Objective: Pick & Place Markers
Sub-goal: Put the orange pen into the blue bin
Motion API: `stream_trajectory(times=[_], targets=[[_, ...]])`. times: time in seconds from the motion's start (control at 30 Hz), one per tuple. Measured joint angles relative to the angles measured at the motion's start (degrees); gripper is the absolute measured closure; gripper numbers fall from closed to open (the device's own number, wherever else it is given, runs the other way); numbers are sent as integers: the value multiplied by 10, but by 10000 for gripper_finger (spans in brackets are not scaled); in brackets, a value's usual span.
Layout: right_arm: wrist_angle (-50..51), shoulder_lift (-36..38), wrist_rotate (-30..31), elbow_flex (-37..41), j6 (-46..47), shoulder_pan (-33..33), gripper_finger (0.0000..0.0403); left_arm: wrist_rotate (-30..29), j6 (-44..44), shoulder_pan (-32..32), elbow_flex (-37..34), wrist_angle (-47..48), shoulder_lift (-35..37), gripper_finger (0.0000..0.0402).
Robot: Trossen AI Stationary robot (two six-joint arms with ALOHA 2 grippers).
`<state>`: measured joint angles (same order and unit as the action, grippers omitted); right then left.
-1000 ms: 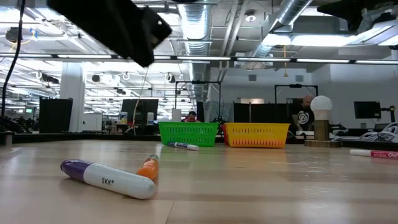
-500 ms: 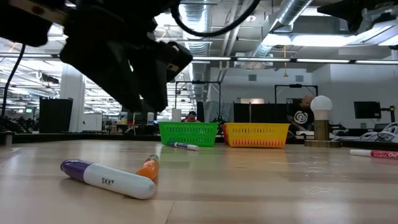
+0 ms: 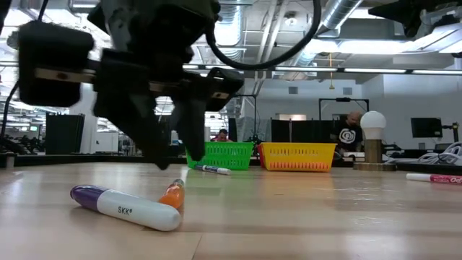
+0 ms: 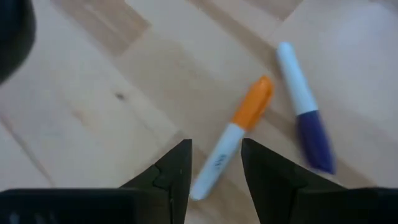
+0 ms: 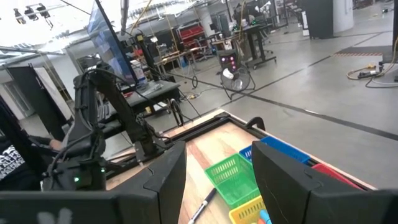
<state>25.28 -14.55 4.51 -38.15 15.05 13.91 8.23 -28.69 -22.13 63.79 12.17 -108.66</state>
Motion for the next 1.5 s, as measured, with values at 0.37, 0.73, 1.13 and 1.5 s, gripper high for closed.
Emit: stream_trajectory(times=[0.37, 0.73, 1.13, 1.5], targets=[[0, 0, 0, 0, 0, 0, 233, 68, -46, 15, 0, -3, 0, 262], [0, 0, 0, 0, 0, 0, 233, 85, -62, 21, 0, -31, -20, 262], [0, 0, 0, 0, 1, 0, 233, 93, -103, 18, 2, -37, -58, 284], [0, 0, 0, 0, 1, 0, 233, 98, -86, 25, 2, -35, -63, 361]])
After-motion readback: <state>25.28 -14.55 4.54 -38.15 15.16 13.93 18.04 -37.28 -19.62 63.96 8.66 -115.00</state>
